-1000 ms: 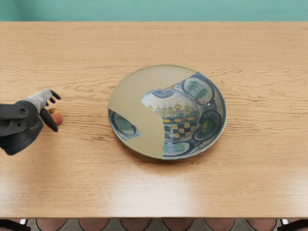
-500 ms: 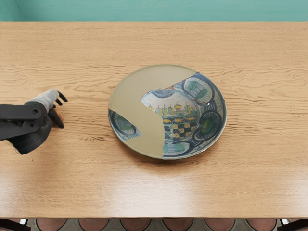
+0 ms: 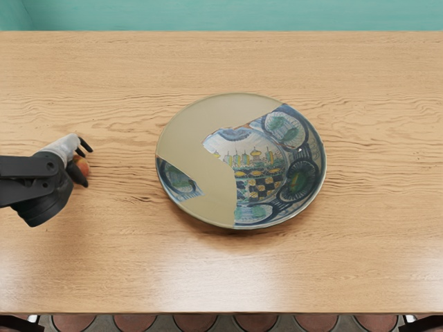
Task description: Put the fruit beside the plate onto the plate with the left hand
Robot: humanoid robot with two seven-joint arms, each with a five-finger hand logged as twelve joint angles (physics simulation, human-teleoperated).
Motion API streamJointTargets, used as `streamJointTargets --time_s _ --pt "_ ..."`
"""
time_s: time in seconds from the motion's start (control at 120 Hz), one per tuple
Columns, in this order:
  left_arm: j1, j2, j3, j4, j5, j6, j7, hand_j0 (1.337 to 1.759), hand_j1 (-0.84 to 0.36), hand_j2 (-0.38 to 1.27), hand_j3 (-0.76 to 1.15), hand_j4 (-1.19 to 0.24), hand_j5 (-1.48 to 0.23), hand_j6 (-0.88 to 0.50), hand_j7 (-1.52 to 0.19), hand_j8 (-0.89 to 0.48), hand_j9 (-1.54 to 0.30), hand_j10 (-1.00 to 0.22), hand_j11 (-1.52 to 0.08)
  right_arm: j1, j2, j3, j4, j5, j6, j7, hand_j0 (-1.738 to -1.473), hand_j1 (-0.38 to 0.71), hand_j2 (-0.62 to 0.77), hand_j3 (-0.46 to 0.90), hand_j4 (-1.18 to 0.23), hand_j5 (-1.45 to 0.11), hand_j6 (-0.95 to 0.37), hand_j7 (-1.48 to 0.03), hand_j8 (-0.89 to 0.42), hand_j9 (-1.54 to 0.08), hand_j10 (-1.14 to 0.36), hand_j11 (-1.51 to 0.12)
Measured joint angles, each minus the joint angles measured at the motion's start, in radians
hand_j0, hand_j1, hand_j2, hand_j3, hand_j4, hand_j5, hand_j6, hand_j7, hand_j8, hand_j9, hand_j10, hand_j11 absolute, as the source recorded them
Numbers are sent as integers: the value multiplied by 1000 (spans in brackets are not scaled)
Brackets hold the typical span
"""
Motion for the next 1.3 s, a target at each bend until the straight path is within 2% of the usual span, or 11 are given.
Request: streamJointTargets --time_s 0.225,0.333,0.5,0.658,0.692,0.783,0.833,0.933,1.092,1.242,1.3 --pt "1 0 0 2 4 -2 4 1629 -239 -1 554 -493 -626 -431 -542 -360 -552 -488 -632 0 0 0 0 0 0 0 -1658 -305 -7 0 -37 -47 -37 -47 -37 -47 -37 -47" --pt "14 -2 -1 13 16 -3 -4 1602 -326 53 866 -570 -669 -314 -738 -256 -742 -542 -712 0 0 0 0 0 0 0 -1658 -305 -7 0 -37 -47 -37 -47 -37 -47 -37 -47" --pt "17 -2 -2 23 23 -7 -10 1594 -384 247 845 -686 -813 -384 -719 -314 -729 -592 -869 0 0 0 0 0 0 0 -1658 -305 -7 0 -37 -47 -37 -47 -37 -47 -37 -47" --pt "8 1 -2 19 10 -8 -6 1620 -445 373 607 -746 -974 -448 -671 -390 -620 -524 -1018 1 0 0 0 0 0 0 -1658 -305 -7 0 -37 -47 -37 -47 -37 -47 -37 -47" --pt "0 6 -2 14 2 -9 -4 1624 -438 380 516 -746 -1001 -433 -743 -434 -700 -533 -1040 1 0 0 0 0 0 0 -1658 -305 -7 0 -37 -47 -37 -47 -37 -47 -37 -47" --pt "-26 13 -1 -1 -20 -19 -1 1629 -450 411 329 -756 -1064 -378 -906 -363 -878 -515 -1102 1 0 0 0 0 0 0 -1658 -305 -7 0 -37 -47 -37 -47 -37 -47 -37 -47" --pt "-43 33 0 -9 -28 -34 1 1628 -504 574 258 -770 -1099 -326 -984 -308 -953 -482 -1132 1 0 0 0 0 0 0 -1658 -305 -7 0 -37 -47 -37 -47 -37 -47 -37 -47" --pt "-107 51 0 -30 -58 -68 2 1628 -477 445 158 -815 -1121 -324 -1067 -290 -1044 -492 -1169 1 0 0 0 0 0 0 -1658 -305 -7 0 -37 -47 -37 -47 -37 -47 -37 -47" --pt "-192 49 -1 -64 -152 -126 0 1630 -393 411 73 -852 -1117 -392 -1126 -315 -1130 -547 -1207 2 0 0 1 0 0 0 -1658 -305 -7 0 -37 -47 -37 -47 -37 -47 -37 -47" --pt "-281 49 -2 -98 -272 -186 0 1627 -470 483 35 -862 -1120 -321 -1157 -256 -1176 -505 -1236 3 0 0 2 0 0 0 -1658 -305 -7 0 -37 -47 -37 -47 -37 -47 -37 -47" --pt "-322 49 -3 -105 -320 -218 0 1629 -414 446 26 -868 -1110 -353 -1158 -280 -1179 -531 -1233 3 0 0 2 0 0 0 -1658 -305 -7 0 -37 -47 -37 -47 -37 -47 -37 -47"
